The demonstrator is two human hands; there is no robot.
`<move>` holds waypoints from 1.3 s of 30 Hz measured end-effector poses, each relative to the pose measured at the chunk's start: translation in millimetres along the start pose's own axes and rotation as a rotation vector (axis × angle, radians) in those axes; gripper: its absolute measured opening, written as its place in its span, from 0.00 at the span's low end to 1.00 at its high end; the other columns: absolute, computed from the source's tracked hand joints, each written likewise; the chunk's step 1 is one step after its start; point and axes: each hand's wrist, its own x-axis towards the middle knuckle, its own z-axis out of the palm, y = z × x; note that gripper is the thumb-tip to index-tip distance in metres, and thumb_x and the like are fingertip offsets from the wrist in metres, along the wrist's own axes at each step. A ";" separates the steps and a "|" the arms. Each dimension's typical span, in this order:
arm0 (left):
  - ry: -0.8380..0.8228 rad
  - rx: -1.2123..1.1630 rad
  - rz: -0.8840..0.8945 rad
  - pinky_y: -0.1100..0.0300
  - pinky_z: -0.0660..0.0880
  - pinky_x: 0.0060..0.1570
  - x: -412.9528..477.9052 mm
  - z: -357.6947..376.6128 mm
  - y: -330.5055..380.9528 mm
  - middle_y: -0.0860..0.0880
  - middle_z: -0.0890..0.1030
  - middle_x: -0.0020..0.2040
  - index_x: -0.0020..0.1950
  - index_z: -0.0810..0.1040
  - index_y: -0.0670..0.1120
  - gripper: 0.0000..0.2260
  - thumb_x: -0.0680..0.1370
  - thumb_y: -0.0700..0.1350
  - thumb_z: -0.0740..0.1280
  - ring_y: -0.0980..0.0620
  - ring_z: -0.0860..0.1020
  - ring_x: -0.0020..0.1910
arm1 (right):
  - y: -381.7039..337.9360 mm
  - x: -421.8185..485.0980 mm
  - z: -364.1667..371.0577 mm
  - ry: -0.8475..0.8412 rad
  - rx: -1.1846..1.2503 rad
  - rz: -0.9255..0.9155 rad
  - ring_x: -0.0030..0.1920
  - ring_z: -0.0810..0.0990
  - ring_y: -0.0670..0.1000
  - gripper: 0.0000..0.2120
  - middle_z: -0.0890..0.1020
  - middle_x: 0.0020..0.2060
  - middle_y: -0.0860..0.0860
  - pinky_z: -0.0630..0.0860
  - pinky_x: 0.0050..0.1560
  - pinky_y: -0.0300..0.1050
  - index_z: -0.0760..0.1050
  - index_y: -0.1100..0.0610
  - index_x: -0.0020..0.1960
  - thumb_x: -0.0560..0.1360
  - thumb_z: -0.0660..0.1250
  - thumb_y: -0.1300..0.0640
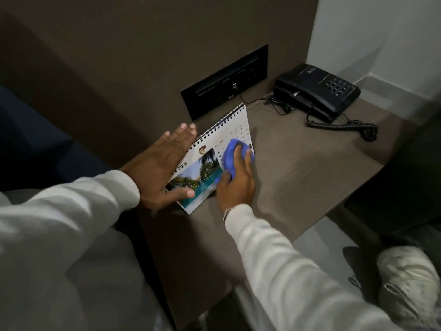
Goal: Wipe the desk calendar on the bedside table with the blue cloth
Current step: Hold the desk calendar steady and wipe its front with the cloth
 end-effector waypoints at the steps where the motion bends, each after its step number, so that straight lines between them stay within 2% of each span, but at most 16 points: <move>1: 0.010 -0.003 0.009 0.50 0.46 0.78 -0.4 1.4 -0.2 0.44 0.44 0.81 0.79 0.41 0.42 0.49 0.71 0.69 0.59 0.49 0.42 0.80 | 2.8 -9.9 0.7 -0.032 -0.006 -0.010 0.73 0.64 0.54 0.31 0.57 0.78 0.51 0.71 0.67 0.44 0.58 0.49 0.75 0.77 0.62 0.66; 3: 0.033 -0.011 0.020 0.49 0.47 0.78 -0.3 3.6 -0.9 0.43 0.45 0.81 0.79 0.42 0.41 0.49 0.71 0.69 0.59 0.48 0.43 0.80 | 4.3 -25.1 4.4 -0.066 0.006 -0.073 0.73 0.62 0.52 0.30 0.58 0.78 0.51 0.59 0.62 0.21 0.59 0.49 0.75 0.77 0.61 0.66; 4: 0.041 -0.012 0.021 0.49 0.48 0.78 -0.1 4.7 -1.4 0.43 0.46 0.81 0.79 0.42 0.41 0.49 0.71 0.69 0.59 0.47 0.43 0.80 | 1.9 -29.4 5.7 -0.076 0.027 -0.098 0.73 0.60 0.49 0.30 0.58 0.78 0.51 0.53 0.56 0.13 0.59 0.48 0.75 0.77 0.61 0.65; 5: 0.048 -0.008 0.021 0.49 0.48 0.78 0.0 4.9 -2.0 0.42 0.47 0.81 0.79 0.42 0.41 0.49 0.71 0.69 0.59 0.47 0.44 0.80 | -2.1 -30.8 6.2 -0.081 0.048 -0.122 0.72 0.57 0.45 0.30 0.58 0.78 0.52 0.49 0.51 0.09 0.59 0.48 0.75 0.77 0.61 0.65; 7: 0.058 0.008 0.033 0.48 0.49 0.77 -1.0 5.9 -2.4 0.42 0.48 0.80 0.78 0.43 0.41 0.48 0.71 0.69 0.59 0.46 0.45 0.80 | -9.0 -29.5 7.0 -0.045 0.066 -0.189 0.71 0.53 0.40 0.29 0.57 0.78 0.53 0.50 0.49 0.09 0.60 0.47 0.75 0.77 0.60 0.64; 9: 0.053 0.012 0.037 0.49 0.48 0.78 -0.5 6.0 -2.6 0.42 0.47 0.81 0.78 0.43 0.40 0.49 0.71 0.69 0.59 0.47 0.44 0.80 | -11.2 -22.6 7.4 0.005 0.064 -0.244 0.70 0.57 0.44 0.29 0.58 0.78 0.53 0.57 0.53 0.13 0.62 0.47 0.74 0.76 0.60 0.65; 10: 0.049 0.011 0.034 0.50 0.47 0.78 -0.2 5.6 -2.4 0.42 0.47 0.81 0.78 0.42 0.41 0.49 0.71 0.69 0.59 0.47 0.43 0.80 | -10.0 -19.7 7.8 0.017 0.052 -0.251 0.70 0.60 0.45 0.28 0.58 0.78 0.52 0.61 0.55 0.19 0.63 0.47 0.74 0.76 0.61 0.65; 13: 0.041 0.021 0.026 0.53 0.45 0.77 0.1 3.7 -1.4 0.43 0.45 0.81 0.78 0.42 0.41 0.49 0.71 0.70 0.58 0.49 0.42 0.80 | -0.9 -26.7 10.3 0.017 0.010 -0.177 0.72 0.65 0.51 0.28 0.59 0.77 0.51 0.68 0.61 0.33 0.63 0.48 0.74 0.76 0.61 0.66; 15: 0.034 0.018 0.026 0.53 0.45 0.78 -0.3 2.8 -1.1 0.44 0.45 0.81 0.78 0.42 0.41 0.49 0.71 0.69 0.58 0.49 0.42 0.80 | 7.1 -43.1 13.8 -0.031 -0.008 -0.194 0.74 0.64 0.53 0.29 0.58 0.77 0.50 0.65 0.63 0.34 0.62 0.48 0.74 0.76 0.61 0.66; 17: 0.031 0.017 0.027 0.52 0.45 0.78 0.0 3.4 -1.1 0.43 0.45 0.81 0.78 0.42 0.41 0.49 0.71 0.69 0.59 0.48 0.42 0.80 | 9.1 -55.2 16.5 -0.061 0.035 -0.285 0.76 0.59 0.51 0.31 0.59 0.77 0.49 0.63 0.68 0.36 0.61 0.47 0.74 0.75 0.61 0.65; 20: 0.035 0.040 0.035 0.51 0.46 0.78 0.0 4.8 -2.1 0.43 0.44 0.81 0.78 0.42 0.40 0.49 0.72 0.70 0.57 0.48 0.42 0.80 | 1.5 -47.8 21.5 0.001 0.076 -0.393 0.77 0.55 0.51 0.31 0.59 0.77 0.49 0.62 0.73 0.42 0.59 0.48 0.75 0.75 0.60 0.65; 23: 0.020 0.050 0.032 0.53 0.45 0.78 0.7 4.4 -2.2 0.42 0.44 0.81 0.78 0.42 0.39 0.49 0.72 0.70 0.56 0.48 0.41 0.80 | -2.2 -28.3 24.4 0.001 0.014 -0.396 0.78 0.51 0.54 0.31 0.56 0.78 0.50 0.60 0.73 0.49 0.57 0.50 0.76 0.75 0.60 0.65; 27: 0.003 0.065 0.027 0.54 0.44 0.78 1.3 2.4 -2.5 0.43 0.43 0.81 0.78 0.41 0.39 0.49 0.72 0.70 0.56 0.49 0.40 0.79 | 13.0 -32.8 21.9 -0.040 -0.061 -0.308 0.78 0.49 0.55 0.32 0.55 0.78 0.50 0.59 0.73 0.50 0.57 0.50 0.76 0.76 0.61 0.67; 31: 0.000 0.056 0.026 0.56 0.42 0.78 1.8 2.8 -2.5 0.43 0.43 0.81 0.78 0.40 0.40 0.50 0.71 0.70 0.57 0.49 0.40 0.79 | 19.2 -42.0 20.5 -0.102 -0.062 -0.376 0.78 0.49 0.58 0.33 0.54 0.78 0.52 0.62 0.71 0.55 0.55 0.48 0.76 0.76 0.61 0.66; 36: 0.022 0.070 0.042 0.60 0.40 0.77 1.6 3.0 -2.4 0.43 0.44 0.81 0.78 0.41 0.39 0.49 0.72 0.69 0.59 0.50 0.41 0.80 | 4.9 -7.6 18.0 0.015 -0.071 -0.450 0.77 0.52 0.61 0.33 0.57 0.78 0.56 0.55 0.72 0.51 0.61 0.50 0.75 0.73 0.60 0.69; 39: 0.018 0.070 0.028 0.61 0.39 0.77 1.8 1.5 -2.6 0.43 0.43 0.81 0.78 0.40 0.40 0.50 0.71 0.70 0.58 0.51 0.40 0.79 | 15.4 3.2 13.1 0.039 -0.089 -0.306 0.77 0.54 0.59 0.32 0.56 0.78 0.53 0.67 0.71 0.57 0.60 0.49 0.75 0.74 0.59 0.68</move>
